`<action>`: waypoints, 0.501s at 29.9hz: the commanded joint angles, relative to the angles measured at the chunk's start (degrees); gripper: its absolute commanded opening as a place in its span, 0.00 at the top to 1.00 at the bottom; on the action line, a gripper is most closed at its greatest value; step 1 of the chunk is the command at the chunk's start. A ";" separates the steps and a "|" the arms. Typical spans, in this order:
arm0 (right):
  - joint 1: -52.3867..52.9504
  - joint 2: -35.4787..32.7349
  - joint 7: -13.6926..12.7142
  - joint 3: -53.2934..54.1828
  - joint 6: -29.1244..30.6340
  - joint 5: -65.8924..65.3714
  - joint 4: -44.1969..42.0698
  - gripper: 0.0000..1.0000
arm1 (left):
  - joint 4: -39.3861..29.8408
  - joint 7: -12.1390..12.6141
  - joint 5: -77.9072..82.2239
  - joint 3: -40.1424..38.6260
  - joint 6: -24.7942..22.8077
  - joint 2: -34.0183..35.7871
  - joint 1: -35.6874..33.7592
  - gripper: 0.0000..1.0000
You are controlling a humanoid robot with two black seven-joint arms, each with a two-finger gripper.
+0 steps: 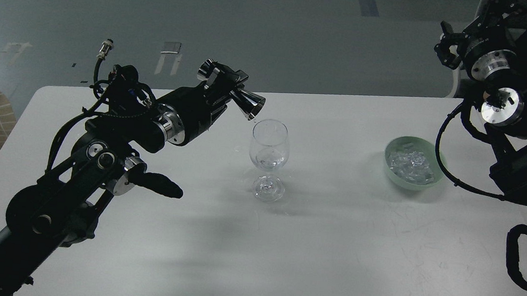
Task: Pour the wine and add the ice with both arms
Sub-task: 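Turn the jigger upright and carry it back with the left gripper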
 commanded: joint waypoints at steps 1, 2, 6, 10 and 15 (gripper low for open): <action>0.00 -0.02 0.00 -0.02 0.00 0.00 0.00 0.00 | -0.06 0.56 2.42 0.07 -0.24 -0.06 0.08 1.00; 0.00 -0.02 0.00 -0.02 0.00 0.00 0.00 0.00 | -0.06 0.56 2.43 0.07 -0.42 0.03 0.08 1.00; 0.09 -0.02 0.00 0.07 0.00 0.00 0.00 0.00 | -0.06 0.56 1.64 -0.10 -2.08 0.29 0.25 1.00; 0.09 -0.02 0.00 -0.02 0.00 0.00 0.00 0.00 | -0.24 0.56 -3.11 -1.51 -1.74 -0.32 0.34 1.00; 0.09 -0.02 -0.09 -0.02 0.00 0.00 0.00 0.00 | -1.20 0.56 -29.77 -8.87 3.70 -0.32 0.25 1.00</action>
